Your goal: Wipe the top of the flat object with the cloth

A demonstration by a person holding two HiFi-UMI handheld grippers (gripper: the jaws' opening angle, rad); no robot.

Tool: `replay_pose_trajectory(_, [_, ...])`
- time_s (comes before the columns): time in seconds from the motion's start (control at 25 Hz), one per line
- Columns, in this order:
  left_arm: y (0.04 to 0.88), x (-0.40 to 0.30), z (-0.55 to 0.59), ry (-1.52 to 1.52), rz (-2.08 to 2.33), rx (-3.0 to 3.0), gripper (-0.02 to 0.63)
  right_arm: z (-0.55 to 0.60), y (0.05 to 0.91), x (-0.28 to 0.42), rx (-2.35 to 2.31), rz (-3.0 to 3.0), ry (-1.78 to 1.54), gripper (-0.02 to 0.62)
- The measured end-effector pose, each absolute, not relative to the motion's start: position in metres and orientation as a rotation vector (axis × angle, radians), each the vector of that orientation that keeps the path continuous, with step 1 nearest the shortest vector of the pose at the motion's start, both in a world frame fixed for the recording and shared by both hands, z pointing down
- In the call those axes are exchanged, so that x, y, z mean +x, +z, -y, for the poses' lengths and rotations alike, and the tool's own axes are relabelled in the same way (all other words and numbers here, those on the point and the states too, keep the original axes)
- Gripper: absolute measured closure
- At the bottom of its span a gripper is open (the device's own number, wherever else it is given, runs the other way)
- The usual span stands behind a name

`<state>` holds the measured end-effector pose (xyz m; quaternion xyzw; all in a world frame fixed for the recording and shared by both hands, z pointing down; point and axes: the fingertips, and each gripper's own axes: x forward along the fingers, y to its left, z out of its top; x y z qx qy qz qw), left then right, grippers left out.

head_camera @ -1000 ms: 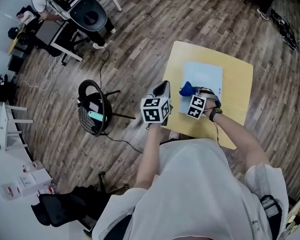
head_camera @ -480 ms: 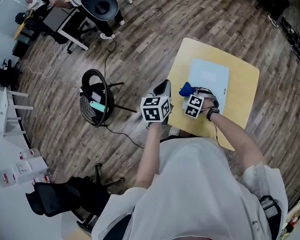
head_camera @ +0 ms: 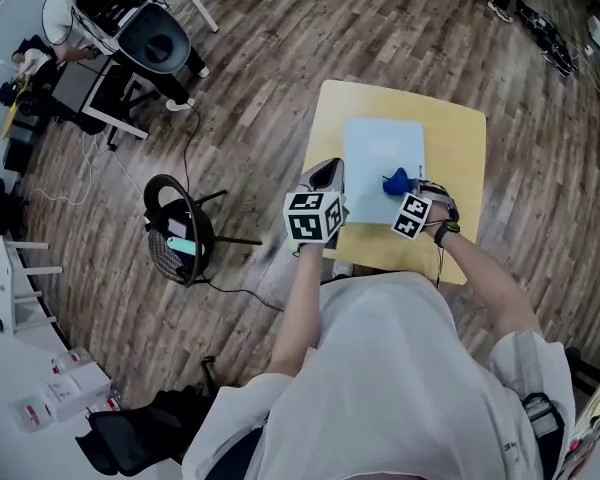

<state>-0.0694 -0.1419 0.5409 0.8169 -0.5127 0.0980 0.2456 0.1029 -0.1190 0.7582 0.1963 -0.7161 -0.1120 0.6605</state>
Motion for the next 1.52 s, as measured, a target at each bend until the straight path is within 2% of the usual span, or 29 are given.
replay_pose_trajectory(0.28, [0.535, -0.037, 0.145, 0.293, 1.323, 2.286, 0.595, 0.108, 0.76, 0.174, 0.507, 1.532, -0.168, 0.531])
replay_pose_trajectory(0.48, [0.535, -0.039, 0.144, 0.29, 1.324, 2.289, 0.595, 0.105, 0.756, 0.175, 0.55, 1.551, -0.13, 0.53])
replay_pose_trajectory(0.8, [0.537, -0.089, 0.137, 0.25, 1.458, 2.176, 0.595, 0.105, 0.724, 0.07, 0.496, 1.754, -0.201, 0.529])
replay_pose_trajectory(1.16, [0.546, -0.163, 0.116, 0.201, 1.623, 2.016, 0.595, 0.097, 0.732, -0.06, 0.279, 1.828, -0.334, 0.529])
replay_pose_trajectory(1.32, [0.546, -0.172, 0.11, 0.171, 1.649, 2.001, 0.595, 0.092, 0.747, -0.072, 0.226, 1.784, -0.385, 0.529])
replay_pose_trajectory(1.52, [0.547, -0.166, 0.113, 0.153, 1.636, 2.02, 0.595, 0.092, 0.753, -0.043, 0.266, 1.769, -0.361, 0.529])
